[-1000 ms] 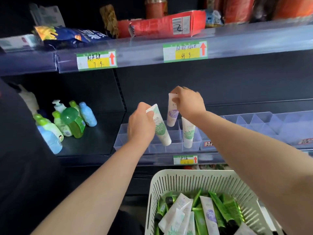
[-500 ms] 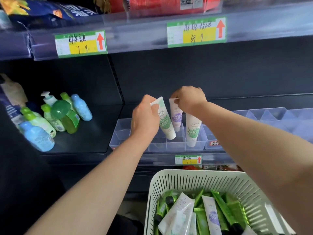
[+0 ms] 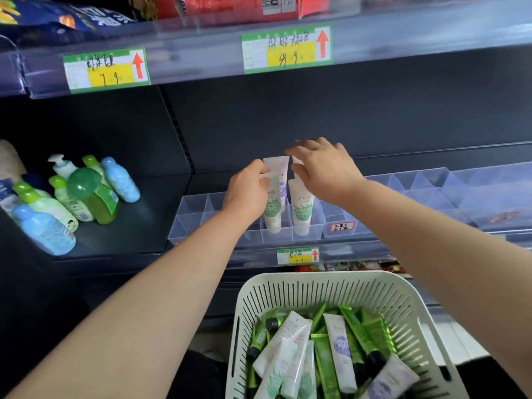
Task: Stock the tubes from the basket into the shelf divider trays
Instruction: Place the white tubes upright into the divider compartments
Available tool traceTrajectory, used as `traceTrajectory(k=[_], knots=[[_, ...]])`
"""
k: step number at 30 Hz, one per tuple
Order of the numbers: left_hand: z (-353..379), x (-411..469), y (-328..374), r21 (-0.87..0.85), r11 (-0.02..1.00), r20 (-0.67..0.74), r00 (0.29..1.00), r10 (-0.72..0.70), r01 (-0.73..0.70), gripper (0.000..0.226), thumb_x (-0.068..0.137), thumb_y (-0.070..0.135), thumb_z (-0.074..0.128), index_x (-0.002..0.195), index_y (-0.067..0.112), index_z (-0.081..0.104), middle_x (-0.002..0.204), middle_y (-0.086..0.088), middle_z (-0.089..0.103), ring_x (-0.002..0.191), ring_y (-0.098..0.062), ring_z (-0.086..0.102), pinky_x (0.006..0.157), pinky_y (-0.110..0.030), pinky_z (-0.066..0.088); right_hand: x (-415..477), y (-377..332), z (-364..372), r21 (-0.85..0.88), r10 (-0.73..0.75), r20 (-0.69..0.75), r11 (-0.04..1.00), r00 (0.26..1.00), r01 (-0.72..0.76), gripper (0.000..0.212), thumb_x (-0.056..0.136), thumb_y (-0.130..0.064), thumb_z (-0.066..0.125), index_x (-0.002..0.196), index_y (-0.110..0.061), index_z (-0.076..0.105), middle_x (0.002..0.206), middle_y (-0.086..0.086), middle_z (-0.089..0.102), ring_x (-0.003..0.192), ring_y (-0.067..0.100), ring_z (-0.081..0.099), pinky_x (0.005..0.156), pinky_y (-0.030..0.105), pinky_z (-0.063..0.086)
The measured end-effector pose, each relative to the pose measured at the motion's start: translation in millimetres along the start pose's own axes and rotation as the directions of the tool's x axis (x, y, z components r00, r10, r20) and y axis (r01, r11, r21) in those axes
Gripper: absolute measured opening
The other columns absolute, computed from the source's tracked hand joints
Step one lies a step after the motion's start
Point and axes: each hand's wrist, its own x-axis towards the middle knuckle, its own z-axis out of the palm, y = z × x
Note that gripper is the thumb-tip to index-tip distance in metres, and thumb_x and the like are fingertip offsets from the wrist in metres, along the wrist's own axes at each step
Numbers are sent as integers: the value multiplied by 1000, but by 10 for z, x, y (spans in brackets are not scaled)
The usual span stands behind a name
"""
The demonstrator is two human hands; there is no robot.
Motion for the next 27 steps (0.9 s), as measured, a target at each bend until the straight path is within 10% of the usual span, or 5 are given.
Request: traceTrajectory(k=[27], knots=[[-53,-604,160,107,974,-106,972,209,-198,19,93,16,58,111,19,60,116,1,59,108,-20,56,87,-42,50,-1145,-60,-30,-29,-26,1,999,1000,26,46,96,-33,51,139,-18,45,146,7,41,133,28,38,102,46,34]])
